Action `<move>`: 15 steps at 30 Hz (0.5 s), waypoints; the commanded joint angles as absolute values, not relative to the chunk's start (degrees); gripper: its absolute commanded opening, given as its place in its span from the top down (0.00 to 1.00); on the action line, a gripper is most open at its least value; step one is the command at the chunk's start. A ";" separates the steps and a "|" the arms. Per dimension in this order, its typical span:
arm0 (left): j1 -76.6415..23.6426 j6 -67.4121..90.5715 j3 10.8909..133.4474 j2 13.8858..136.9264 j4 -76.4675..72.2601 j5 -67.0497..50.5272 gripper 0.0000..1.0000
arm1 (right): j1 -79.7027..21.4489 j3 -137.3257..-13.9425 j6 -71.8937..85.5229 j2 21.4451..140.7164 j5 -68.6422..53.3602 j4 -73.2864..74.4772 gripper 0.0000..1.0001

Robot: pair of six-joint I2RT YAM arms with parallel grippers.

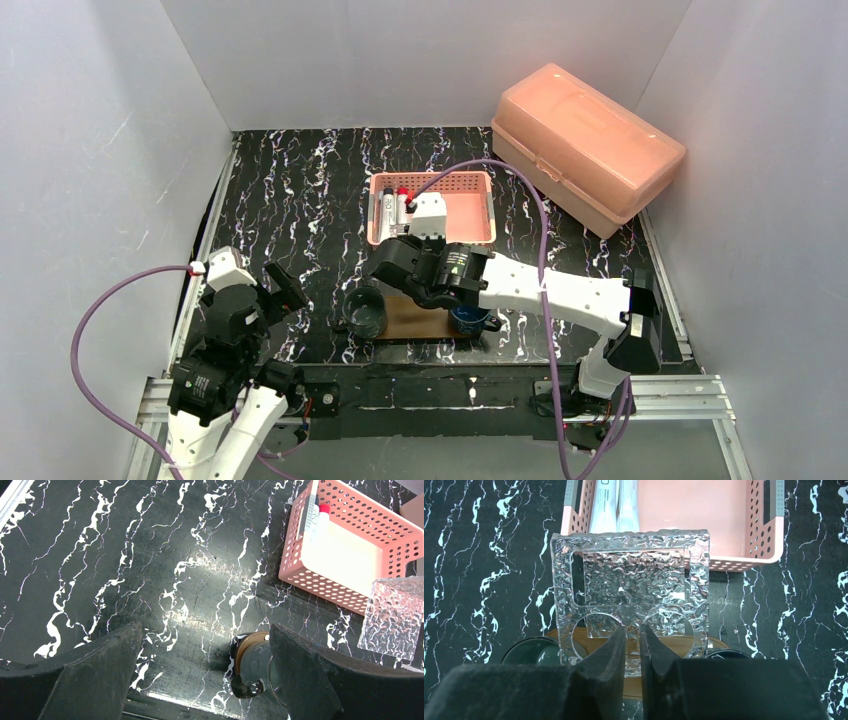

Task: Prepare toiletry sets of a toothbrush and toothpaste on the tray

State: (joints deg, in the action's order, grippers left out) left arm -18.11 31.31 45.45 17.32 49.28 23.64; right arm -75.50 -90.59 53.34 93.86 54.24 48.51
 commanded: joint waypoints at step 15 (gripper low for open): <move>-18.05 30.75 45.35 16.79 48.60 23.99 0.01 | -78.91 -87.01 66.08 94.83 56.12 52.12 0.99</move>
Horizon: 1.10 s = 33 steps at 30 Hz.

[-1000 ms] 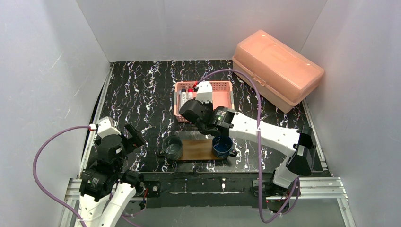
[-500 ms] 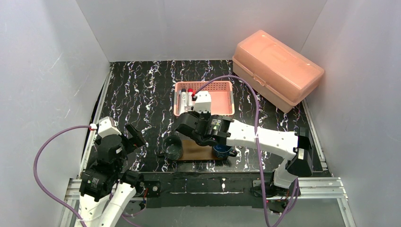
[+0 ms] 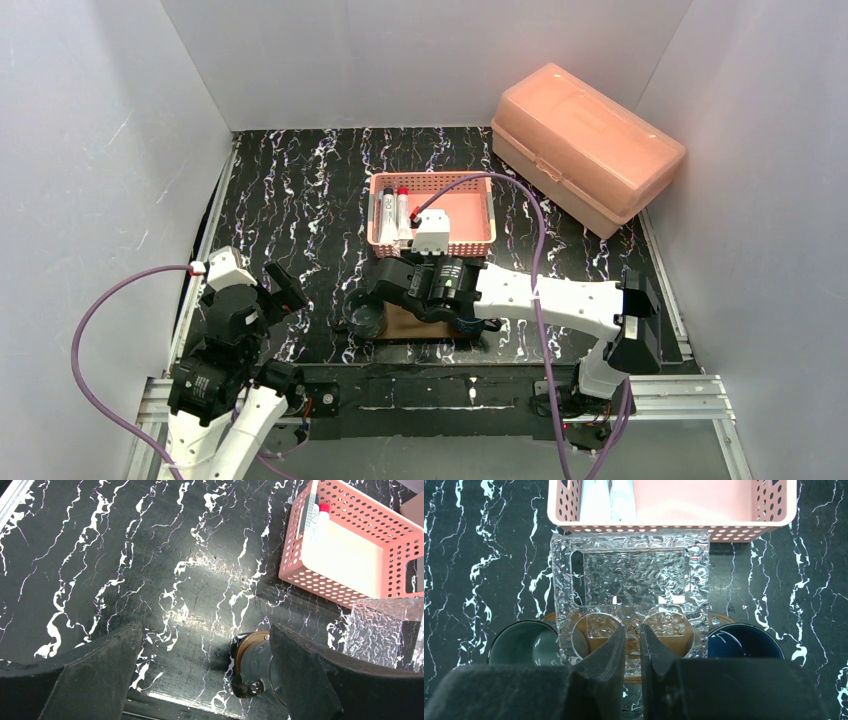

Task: Prepare toiletry sets of a toothbrush and toothpaste on the tray

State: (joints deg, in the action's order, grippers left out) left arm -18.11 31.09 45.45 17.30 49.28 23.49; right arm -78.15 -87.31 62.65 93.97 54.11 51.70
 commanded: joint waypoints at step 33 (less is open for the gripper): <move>-18.23 30.67 45.35 16.58 48.62 23.91 0.01 | -82.38 -83.30 72.89 98.36 48.30 54.57 0.99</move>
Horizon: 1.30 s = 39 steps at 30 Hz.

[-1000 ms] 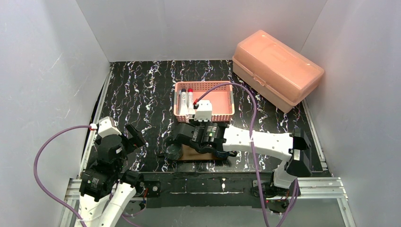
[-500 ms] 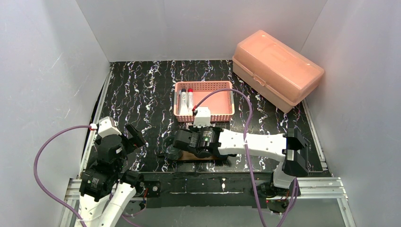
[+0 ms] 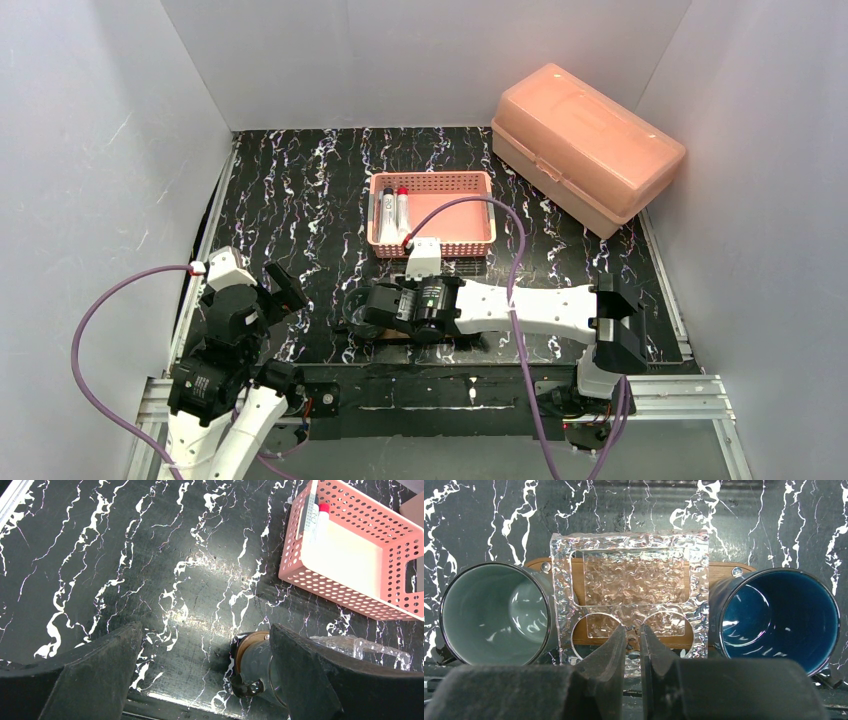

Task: Prepare toiletry sets of a toothbrush and toothpaste on the tray

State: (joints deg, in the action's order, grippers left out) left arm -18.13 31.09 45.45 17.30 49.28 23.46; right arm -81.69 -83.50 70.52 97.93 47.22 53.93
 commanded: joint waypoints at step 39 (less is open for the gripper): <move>-19.02 30.76 45.35 16.00 48.85 24.32 0.01 | -84.02 -80.37 78.15 99.00 49.00 55.84 0.99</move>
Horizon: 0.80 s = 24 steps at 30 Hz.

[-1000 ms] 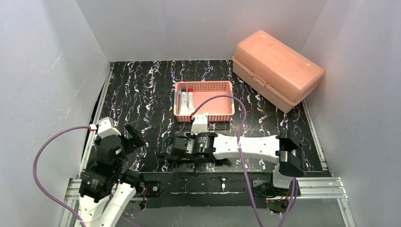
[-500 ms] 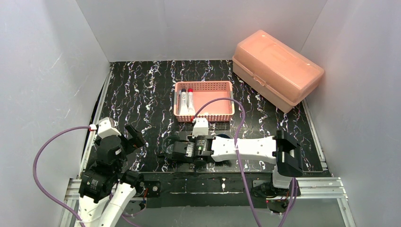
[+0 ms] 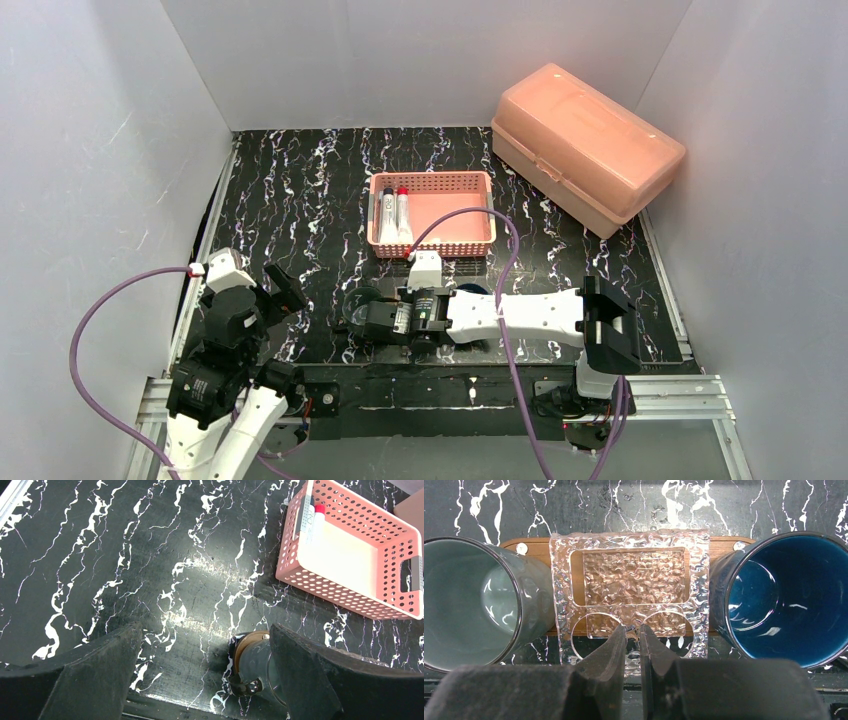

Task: Prepare toiletry sets of a toothbrush and toothpaste on the tray

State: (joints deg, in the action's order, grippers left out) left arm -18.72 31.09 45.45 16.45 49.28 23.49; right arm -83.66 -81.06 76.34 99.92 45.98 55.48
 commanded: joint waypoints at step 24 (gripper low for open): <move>-19.41 30.85 45.44 16.33 48.91 24.60 0.01 | -84.02 -81.92 77.62 99.67 51.01 57.50 0.80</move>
